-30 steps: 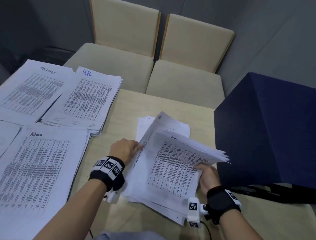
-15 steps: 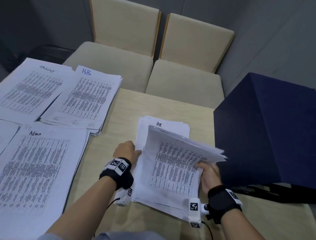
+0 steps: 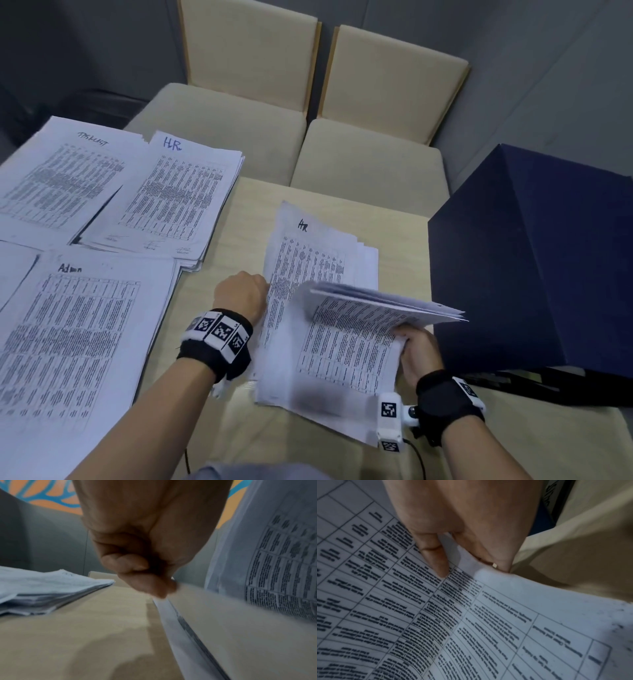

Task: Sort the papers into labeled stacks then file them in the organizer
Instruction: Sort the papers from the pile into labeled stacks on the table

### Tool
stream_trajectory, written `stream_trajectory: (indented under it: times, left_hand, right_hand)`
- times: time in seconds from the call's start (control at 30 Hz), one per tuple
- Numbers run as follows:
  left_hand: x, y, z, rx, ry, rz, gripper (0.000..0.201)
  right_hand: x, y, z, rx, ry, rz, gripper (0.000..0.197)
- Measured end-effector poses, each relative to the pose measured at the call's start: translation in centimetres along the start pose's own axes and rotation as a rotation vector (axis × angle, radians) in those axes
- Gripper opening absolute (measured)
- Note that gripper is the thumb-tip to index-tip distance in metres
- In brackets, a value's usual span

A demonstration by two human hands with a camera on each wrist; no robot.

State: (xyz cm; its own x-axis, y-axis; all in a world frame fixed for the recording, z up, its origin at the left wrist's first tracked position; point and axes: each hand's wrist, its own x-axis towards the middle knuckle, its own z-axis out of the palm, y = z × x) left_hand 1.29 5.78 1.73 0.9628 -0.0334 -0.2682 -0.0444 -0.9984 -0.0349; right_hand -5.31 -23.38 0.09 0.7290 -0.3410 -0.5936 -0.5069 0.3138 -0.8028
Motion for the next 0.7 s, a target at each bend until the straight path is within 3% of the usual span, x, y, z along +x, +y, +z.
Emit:
stream_trajectory:
  times: [0.07, 0.17, 0.23, 0.3, 0.37, 0.47, 0.57, 0.63, 0.7]
  left_hand:
    - [0.0, -0.5, 0.0, -0.159, 0.003, 0.038, 0.026]
    - [0.1, -1.5, 1.1, -0.720, -0.004, 0.216, 0.028]
    - [-0.3, -1.8, 1.5, -1.078, -0.121, 0.299, 0.030]
    - [-0.7, -1.7, 1.4, -1.257, -0.268, 0.306, 0.032]
    - [-0.7, -1.2, 1.9, -1.206, -0.306, 0.231, 0.039]
    - [0.4, -0.5, 3.3, -0.830, -0.097, -0.070, 0.031]
    - [0.7, -0.2, 3.6, -0.681, -0.095, -0.258, 0.036]
    - [0.6, 0.3, 3.6, -0.652, 0.010, -0.187, 0.043]
    - [0.4, 1.0, 3.2, -0.757, 0.079, 0.050, 0.069]
  right_hand:
    - [0.6, 0.3, 0.0, -0.011, 0.000, 0.013, 0.018]
    - [0.4, 0.1, 0.4, -0.005, -0.013, 0.043, 0.017]
    - [0.1, -0.4, 0.6, 0.024, -0.006, 0.053, 0.024]
    - [0.3, -0.2, 0.2, -0.017, 0.060, 0.061, 0.030]
    - [0.5, 0.0, 0.1, -0.048, 0.109, 0.133, 0.021]
    - [0.9, 1.2, -0.3, -0.057, 0.103, 0.177, 0.014]
    - [0.3, 0.4, -0.4, 0.037, 0.098, 0.092, 0.016]
    - [-0.3, -0.5, -0.1, 0.097, 0.051, 0.062, 0.024]
    - [-0.8, -1.2, 0.2, 0.136, -0.014, 0.027, 0.020]
